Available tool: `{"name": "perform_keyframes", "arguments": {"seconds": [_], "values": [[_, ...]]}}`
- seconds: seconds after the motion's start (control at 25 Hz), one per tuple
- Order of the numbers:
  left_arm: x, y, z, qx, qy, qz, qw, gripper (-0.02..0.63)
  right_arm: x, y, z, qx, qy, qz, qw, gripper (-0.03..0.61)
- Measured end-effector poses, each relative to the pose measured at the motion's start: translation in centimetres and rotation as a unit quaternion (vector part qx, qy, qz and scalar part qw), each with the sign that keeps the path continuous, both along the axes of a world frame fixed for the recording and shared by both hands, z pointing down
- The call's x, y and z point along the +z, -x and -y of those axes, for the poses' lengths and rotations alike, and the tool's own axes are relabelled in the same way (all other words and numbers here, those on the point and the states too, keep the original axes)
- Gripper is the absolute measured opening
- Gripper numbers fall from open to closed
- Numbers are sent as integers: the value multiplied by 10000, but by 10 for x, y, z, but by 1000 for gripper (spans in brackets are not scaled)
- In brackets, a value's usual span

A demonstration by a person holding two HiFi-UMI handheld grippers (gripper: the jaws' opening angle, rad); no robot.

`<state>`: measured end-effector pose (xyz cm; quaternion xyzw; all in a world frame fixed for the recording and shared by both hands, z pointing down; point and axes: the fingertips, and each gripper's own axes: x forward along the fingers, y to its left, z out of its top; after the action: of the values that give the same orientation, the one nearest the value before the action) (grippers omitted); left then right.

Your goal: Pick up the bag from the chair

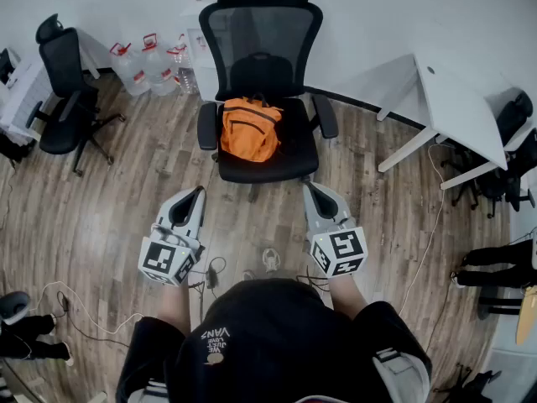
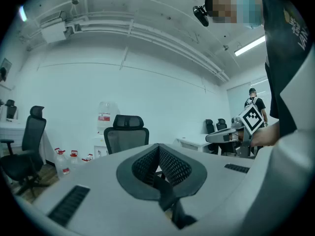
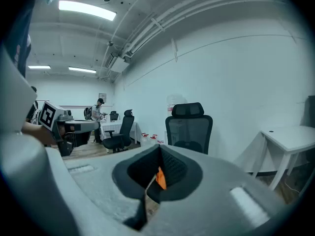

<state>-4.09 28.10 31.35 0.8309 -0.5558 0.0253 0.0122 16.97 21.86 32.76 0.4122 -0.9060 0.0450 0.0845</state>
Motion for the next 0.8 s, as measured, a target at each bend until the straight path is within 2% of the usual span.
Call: {"name": "perform_keyframes", "arguments": {"seconds": [0.44, 0.8], "values": [[-4, 1, 15, -57, -22, 24, 10000, 9, 1, 0, 20, 33, 142, 171, 9997, -3], [1, -7, 50, -248, 98, 7, 9996, 9, 9, -4, 62, -234, 276, 114, 9993, -2]]}}
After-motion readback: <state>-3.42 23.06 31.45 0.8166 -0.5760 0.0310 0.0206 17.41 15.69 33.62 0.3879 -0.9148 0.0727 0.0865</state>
